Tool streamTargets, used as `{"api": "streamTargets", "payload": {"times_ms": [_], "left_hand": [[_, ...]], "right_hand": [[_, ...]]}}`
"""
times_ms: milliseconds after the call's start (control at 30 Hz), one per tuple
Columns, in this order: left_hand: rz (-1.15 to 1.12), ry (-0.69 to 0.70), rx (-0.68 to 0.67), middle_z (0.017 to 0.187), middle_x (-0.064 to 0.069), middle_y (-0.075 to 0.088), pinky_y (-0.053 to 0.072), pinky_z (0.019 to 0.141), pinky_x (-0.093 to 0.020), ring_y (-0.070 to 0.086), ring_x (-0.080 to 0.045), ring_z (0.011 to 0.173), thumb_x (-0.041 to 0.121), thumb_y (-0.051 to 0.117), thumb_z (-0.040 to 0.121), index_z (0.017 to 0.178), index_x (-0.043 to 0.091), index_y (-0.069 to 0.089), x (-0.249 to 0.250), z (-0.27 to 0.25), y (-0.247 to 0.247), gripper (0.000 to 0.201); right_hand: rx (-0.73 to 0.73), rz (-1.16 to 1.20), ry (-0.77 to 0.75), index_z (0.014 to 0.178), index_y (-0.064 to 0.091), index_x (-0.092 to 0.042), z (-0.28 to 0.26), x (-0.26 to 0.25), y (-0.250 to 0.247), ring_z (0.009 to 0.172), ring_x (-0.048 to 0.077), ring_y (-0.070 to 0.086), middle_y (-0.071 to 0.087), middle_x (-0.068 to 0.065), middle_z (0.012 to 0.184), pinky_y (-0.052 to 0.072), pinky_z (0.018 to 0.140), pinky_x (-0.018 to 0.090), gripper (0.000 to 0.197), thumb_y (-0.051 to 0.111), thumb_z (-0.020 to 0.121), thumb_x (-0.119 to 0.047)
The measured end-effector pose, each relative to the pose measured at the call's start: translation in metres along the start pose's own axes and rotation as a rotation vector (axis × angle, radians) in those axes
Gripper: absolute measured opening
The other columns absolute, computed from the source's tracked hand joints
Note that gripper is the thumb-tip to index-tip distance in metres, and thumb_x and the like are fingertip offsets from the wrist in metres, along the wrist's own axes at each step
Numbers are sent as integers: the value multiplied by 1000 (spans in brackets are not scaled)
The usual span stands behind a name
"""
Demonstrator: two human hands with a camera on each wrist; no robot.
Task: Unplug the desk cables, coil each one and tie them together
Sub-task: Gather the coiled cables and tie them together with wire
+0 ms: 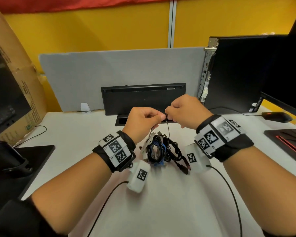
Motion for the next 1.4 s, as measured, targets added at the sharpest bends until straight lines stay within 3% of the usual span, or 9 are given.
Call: {"api": "streamTargets", "payload": {"times_ms": [100,233,367,600,667,767,867,1100,1400], "left_hand": [[-4,-2,17,54,5,62,51,59,-23,54,-8,53,10,71,86,80,13,75,-3,4,-2,8],[-20,8,9,57,4,64,54,62,-24,57,-8,54,10,71,86,83,9,75,-6,7,-3,5],[6,38,-4,71,-16,69,57,72,-36,61,-18,64,11,70,87,85,13,75,-4,11,-6,5],[108,123,44,86,-8,71,53,77,-24,64,-17,77,16,71,86,94,11,77,0,20,-16,11],[132,125,38,86,-4,72,53,77,-19,65,-11,79,15,72,85,92,9,77,-4,23,-17,11],[170,90,-4,86,-2,72,54,79,-24,67,-12,80,12,73,84,87,8,77,-19,22,-16,7],[230,32,-24,86,0,72,55,80,-26,68,-12,81,14,73,83,86,12,78,-36,22,-16,5],[245,-88,-46,76,13,73,49,61,-8,66,5,69,20,75,82,87,18,79,-57,21,-12,6],[255,-149,-47,81,7,74,55,72,-19,68,-4,77,20,73,84,91,16,78,-70,12,-7,9]], "right_hand": [[-76,51,86,72,66,-2,7,3,7,49,19,49,62,14,68,45,53,30,27,53,87,-22],[-88,239,204,66,58,-12,15,11,11,46,9,45,51,-2,57,38,40,16,25,52,90,-17],[-89,250,209,61,64,-12,21,5,9,49,12,43,50,-8,42,36,49,22,28,56,87,-18],[-70,254,268,61,63,-13,35,-5,4,42,13,43,48,-13,31,32,41,22,27,57,86,-17],[-32,316,295,63,62,-13,39,-4,-3,37,13,43,51,-11,34,31,35,21,24,56,86,-16],[60,435,311,61,61,-12,48,-2,-20,42,16,39,59,-5,48,28,35,21,21,56,81,-12],[101,444,299,60,62,-12,54,-5,-35,40,14,39,58,-5,45,29,34,19,20,56,78,-11],[89,407,249,60,64,-11,64,-15,-40,48,17,47,62,-2,55,32,40,25,23,55,81,-12],[66,423,257,67,62,-9,64,-12,-35,47,16,43,61,1,59,31,37,23,18,54,84,-11]]}}
Point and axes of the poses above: each hand's wrist, its own z-axis towards the middle knuckle, its own y-axis out of the palm, x = y × z, the point moved 8 cm from there along z, towards the middle knuckle
